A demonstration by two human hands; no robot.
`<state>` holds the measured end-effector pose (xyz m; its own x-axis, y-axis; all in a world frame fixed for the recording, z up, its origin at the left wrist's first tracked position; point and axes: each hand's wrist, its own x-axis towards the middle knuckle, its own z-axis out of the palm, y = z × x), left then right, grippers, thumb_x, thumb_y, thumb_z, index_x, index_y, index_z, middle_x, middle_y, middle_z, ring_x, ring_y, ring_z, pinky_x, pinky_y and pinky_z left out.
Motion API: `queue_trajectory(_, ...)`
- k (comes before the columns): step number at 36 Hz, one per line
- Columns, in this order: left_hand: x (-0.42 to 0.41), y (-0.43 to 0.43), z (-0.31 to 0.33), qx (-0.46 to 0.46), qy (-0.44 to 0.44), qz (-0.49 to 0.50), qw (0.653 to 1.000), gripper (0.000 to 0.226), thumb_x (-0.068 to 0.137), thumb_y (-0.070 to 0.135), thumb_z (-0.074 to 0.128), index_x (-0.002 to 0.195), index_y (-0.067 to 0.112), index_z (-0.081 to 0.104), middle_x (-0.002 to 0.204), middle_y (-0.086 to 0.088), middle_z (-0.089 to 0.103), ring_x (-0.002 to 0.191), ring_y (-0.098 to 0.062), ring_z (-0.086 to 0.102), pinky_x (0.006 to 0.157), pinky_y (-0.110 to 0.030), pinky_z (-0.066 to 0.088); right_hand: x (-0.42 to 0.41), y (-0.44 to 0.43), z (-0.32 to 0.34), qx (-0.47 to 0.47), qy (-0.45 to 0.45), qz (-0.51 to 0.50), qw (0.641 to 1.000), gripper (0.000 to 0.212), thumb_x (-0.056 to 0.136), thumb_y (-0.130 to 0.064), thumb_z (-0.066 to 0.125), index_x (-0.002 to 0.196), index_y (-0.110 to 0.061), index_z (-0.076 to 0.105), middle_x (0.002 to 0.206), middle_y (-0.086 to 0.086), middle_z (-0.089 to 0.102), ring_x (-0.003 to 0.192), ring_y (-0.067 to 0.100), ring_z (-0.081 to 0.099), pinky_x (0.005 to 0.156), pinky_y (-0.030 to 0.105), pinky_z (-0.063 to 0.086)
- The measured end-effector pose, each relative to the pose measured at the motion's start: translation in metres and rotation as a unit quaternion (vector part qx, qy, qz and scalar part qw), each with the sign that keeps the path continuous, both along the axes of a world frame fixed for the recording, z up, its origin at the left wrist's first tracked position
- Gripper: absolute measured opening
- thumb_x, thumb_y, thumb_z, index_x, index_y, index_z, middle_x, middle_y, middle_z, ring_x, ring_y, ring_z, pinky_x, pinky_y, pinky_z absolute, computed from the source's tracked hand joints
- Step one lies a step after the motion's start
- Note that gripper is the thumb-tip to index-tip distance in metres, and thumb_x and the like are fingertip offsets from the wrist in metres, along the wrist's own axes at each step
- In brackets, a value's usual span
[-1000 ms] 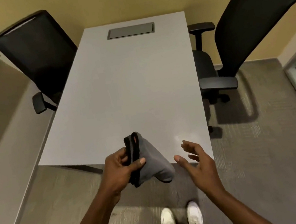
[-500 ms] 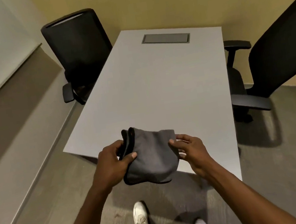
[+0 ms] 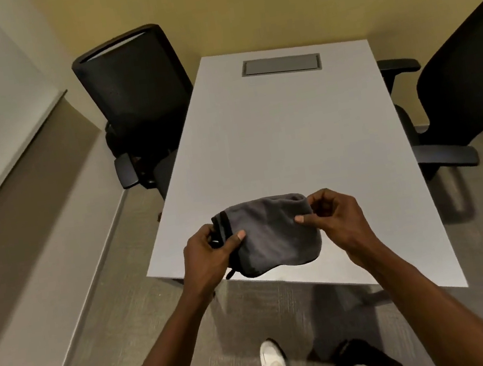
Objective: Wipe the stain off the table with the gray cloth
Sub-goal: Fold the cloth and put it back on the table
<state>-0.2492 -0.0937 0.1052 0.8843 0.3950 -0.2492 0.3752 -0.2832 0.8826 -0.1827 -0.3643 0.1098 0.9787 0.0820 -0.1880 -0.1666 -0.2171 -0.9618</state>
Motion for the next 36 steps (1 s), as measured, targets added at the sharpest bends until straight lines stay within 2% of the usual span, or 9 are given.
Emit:
queue_trajectory(8, 0.049, 0.018, -0.005, 0.048, -0.034, -0.003, 0.998, 0.015, 0.100, 0.021, 0.083, 0.111, 0.017, 0.073, 0.104, 0.008, 0.077, 0.105, -0.002, 0.070, 0.077, -0.014, 0.050, 0.037, 0.010, 0.004, -0.048, -0.029, 0.005, 0.998, 0.024, 0.080, -0.014, 0.092, 0.090, -0.021, 0.072, 0.087, -0.006, 0.077, 0.082, 0.009, 0.072, 0.070, 0.018, 0.060)
queue_trajectory(12, 0.070, 0.016, -0.009, 0.064, -0.062, -0.006, 0.996, 0.012, 0.104, 0.012, 0.077, 0.112, 0.019, 0.071, 0.107, 0.011, 0.075, 0.106, 0.002, 0.068, 0.072, -0.004, 0.051, 0.061, 0.012, -0.004, -0.085, -0.049, 0.015, 0.995, 0.039, 0.076, -0.010, 0.092, 0.102, -0.028, 0.069, 0.086, -0.006, 0.076, 0.082, 0.011, 0.073, 0.077, 0.031, 0.063)
queue_trajectory(16, 0.089, 0.021, -0.016, 0.060, -0.074, -0.003, 0.995, 0.015, 0.105, 0.010, 0.075, 0.116, 0.021, 0.073, 0.115, 0.005, 0.077, 0.114, -0.011, 0.074, 0.084, -0.031, 0.070, 0.084, 0.015, -0.008, -0.098, -0.093, 0.050, 0.990, 0.068, 0.083, -0.009, 0.085, 0.136, -0.043, 0.060, 0.090, -0.009, 0.073, 0.090, 0.008, 0.073, 0.080, 0.024, 0.061)
queue_trajectory(18, 0.098, 0.023, -0.015, 0.059, -0.073, -0.001, 0.996, 0.013, 0.105, 0.008, 0.073, 0.116, 0.016, 0.074, 0.115, 0.000, 0.077, 0.114, -0.014, 0.074, 0.082, -0.030, 0.071, 0.095, 0.018, -0.011, -0.107, -0.130, 0.074, 0.983, 0.055, 0.086, -0.006, 0.080, 0.126, -0.041, 0.069, 0.099, -0.017, 0.074, 0.094, 0.009, 0.072, 0.080, 0.028, 0.062)
queue_trajectory(22, 0.114, 0.030, -0.014, 0.069, -0.063, 0.016, 0.995, 0.012, 0.106, 0.009, 0.073, 0.118, 0.012, 0.071, 0.114, -0.003, 0.077, 0.112, -0.011, 0.073, 0.076, -0.010, 0.062, 0.117, 0.027, -0.025, -0.143, -0.182, 0.119, 0.966, 0.036, 0.089, -0.007, 0.075, 0.112, -0.034, 0.071, 0.108, -0.017, 0.071, 0.094, 0.011, 0.069, 0.075, 0.035, 0.063)
queue_trajectory(26, 0.124, 0.038, -0.014, 0.027, -0.034, 0.063, 0.997, 0.018, 0.108, 0.011, 0.070, 0.126, 0.013, 0.068, 0.119, -0.004, 0.075, 0.112, -0.019, 0.077, 0.080, -0.032, 0.071, 0.130, 0.042, -0.027, -0.142, -0.192, 0.140, 0.961, 0.017, 0.095, -0.028, 0.076, 0.109, -0.034, 0.068, 0.106, -0.018, 0.070, 0.089, 0.011, 0.070, 0.074, 0.034, 0.061)
queue_trajectory(30, 0.137, 0.047, -0.010, 0.024, -0.018, 0.082, 0.996, 0.013, 0.111, 0.009, 0.064, 0.124, 0.012, 0.066, 0.115, 0.003, 0.072, 0.088, -0.013, 0.081, 0.064, -0.016, 0.063, 0.138, 0.064, -0.033, -0.119, -0.178, 0.135, 0.967, 0.008, 0.097, -0.034, 0.073, 0.103, -0.034, 0.069, 0.098, -0.016, 0.072, 0.088, 0.012, 0.071, 0.074, 0.038, 0.061)
queue_trajectory(34, 0.161, 0.067, -0.012, 0.051, 0.007, 0.080, 0.995, 0.009, 0.110, 0.005, 0.065, 0.118, 0.007, 0.068, 0.109, -0.003, 0.072, 0.095, -0.010, 0.072, 0.059, -0.013, 0.060, 0.153, 0.083, -0.044, -0.128, -0.152, 0.151, 0.968, 0.006, 0.092, -0.036, 0.074, 0.094, -0.033, 0.069, 0.090, -0.015, 0.072, 0.082, 0.013, 0.070, 0.071, 0.041, 0.061)
queue_trajectory(36, 0.178, 0.084, -0.018, 0.074, 0.018, 0.067, 0.995, 0.006, 0.107, 0.006, 0.069, 0.114, 0.006, 0.069, 0.102, -0.003, 0.073, 0.094, -0.023, 0.076, 0.058, -0.017, 0.061, 0.164, 0.092, -0.049, -0.137, -0.139, 0.149, 0.969, 0.007, 0.091, -0.034, 0.075, 0.093, -0.033, 0.069, 0.088, -0.016, 0.072, 0.081, 0.012, 0.071, 0.070, 0.041, 0.061)
